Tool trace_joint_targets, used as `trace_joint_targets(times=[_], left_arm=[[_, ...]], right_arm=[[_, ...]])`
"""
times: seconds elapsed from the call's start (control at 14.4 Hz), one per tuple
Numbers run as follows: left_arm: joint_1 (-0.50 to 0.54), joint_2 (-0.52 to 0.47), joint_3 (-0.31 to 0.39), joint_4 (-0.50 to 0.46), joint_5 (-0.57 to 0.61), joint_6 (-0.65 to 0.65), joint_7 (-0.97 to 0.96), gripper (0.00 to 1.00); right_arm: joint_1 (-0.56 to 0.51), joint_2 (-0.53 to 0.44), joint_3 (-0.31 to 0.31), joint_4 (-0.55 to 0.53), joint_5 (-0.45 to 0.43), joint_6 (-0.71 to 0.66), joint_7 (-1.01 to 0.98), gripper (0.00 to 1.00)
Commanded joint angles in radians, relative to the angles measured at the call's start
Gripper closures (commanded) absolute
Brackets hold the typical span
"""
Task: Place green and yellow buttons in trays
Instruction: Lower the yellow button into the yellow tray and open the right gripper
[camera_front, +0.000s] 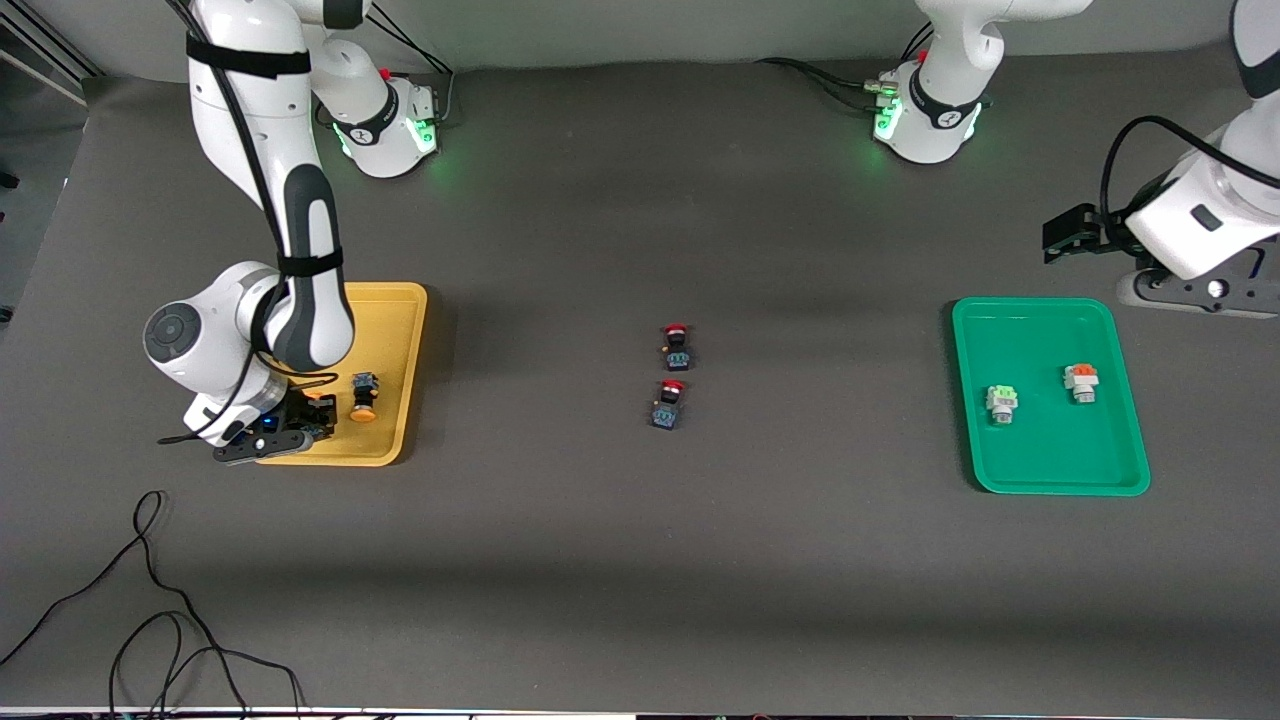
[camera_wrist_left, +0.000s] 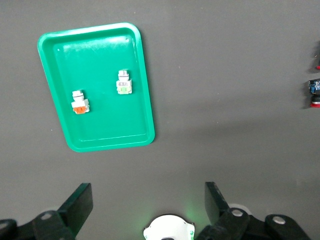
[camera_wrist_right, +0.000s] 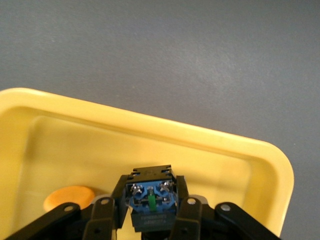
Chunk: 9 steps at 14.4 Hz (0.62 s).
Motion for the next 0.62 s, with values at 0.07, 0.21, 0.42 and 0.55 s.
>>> trace_joint_targets(times=[0.07,0.21,0.42,0.55], left_arm=[[-0.020,0.029,0.032,0.061,-0.009,0.001,-0.010,0.00],[-0.012,0.022,0.032,0.058,-0.023,0.003,-0.010,0.00],[-0.014,0.000,0.032,0.026,-0.023,0.010,-0.010,0.00],[-0.014,-0.007,0.032,0.010,-0.023,0.015,-0.010,0.00]], right_arm=[[0.001,0.016,-0.006,0.004,0.056,0.008,-0.052,1.00],[0.003,0.014,-0.006,0.007,0.054,0.004,-0.051,0.02],[0.012,-0.034,-0.017,0.008,0.056,-0.037,-0.028,0.00],[0.043,-0.093,-0.076,0.016,0.041,-0.137,0.019,0.00]])
